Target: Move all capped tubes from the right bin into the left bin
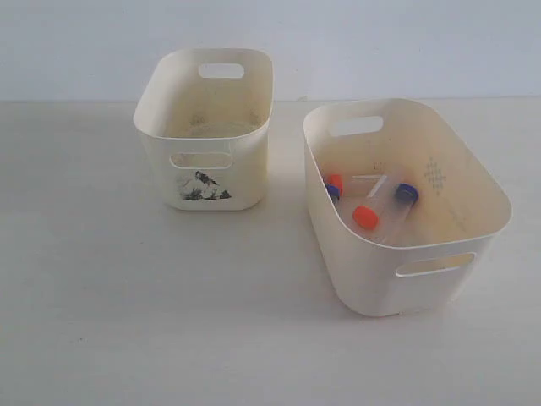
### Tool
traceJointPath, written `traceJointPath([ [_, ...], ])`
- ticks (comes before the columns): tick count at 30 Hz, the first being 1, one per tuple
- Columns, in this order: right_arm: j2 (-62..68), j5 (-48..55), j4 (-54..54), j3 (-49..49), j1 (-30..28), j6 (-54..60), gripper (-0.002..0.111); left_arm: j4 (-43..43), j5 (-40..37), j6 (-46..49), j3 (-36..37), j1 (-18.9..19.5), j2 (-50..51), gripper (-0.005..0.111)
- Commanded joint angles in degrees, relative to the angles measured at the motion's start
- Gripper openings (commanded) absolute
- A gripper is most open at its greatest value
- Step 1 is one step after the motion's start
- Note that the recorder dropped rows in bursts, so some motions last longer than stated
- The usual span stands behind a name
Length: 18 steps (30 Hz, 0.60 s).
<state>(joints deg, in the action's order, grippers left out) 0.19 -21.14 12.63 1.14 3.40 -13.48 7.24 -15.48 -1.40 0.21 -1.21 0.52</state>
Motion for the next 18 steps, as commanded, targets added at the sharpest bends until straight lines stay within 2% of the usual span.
traceJointPath([
  [1,-0.2,-11.1,-1.3,3.5,0.0,0.5,0.001,-0.6,0.5,-0.7,-0.2,0.1,-0.1,0.004],
  [5,3.9,32.4,-1.6,19.4,0.0,0.1,0.001,-0.6,0.5,-0.7,-0.2,0.1,-0.1,0.004],
  [8,12.8,58.5,-2.3,28.3,0.0,0.1,0.001,-0.6,0.5,-0.7,-0.2,0.1,-0.1,0.004],
  [10,18.2,71.2,-3.3,32.3,0.0,0.1,0.001,-0.6,0.5,-0.7,-0.2,0.1,-0.1,0.004],
  [13,24.4,82.3,-3.7,36.7,0.0,-0.4,0.001,-0.6,0.5,-0.7,-0.2,0.1,-0.1,0.004],
  [16,26.9,81.9,-4.0,37.9,0.0,-2.8,0.001,-0.6,0.5,-0.7,-0.2,0.1,-0.1,0.004],
  [18,28.1,81.6,-5.5,38.5,0.0,1.5,0.001,-0.6,0.5,-0.7,-0.2,0.1,-0.1,0.004],
])
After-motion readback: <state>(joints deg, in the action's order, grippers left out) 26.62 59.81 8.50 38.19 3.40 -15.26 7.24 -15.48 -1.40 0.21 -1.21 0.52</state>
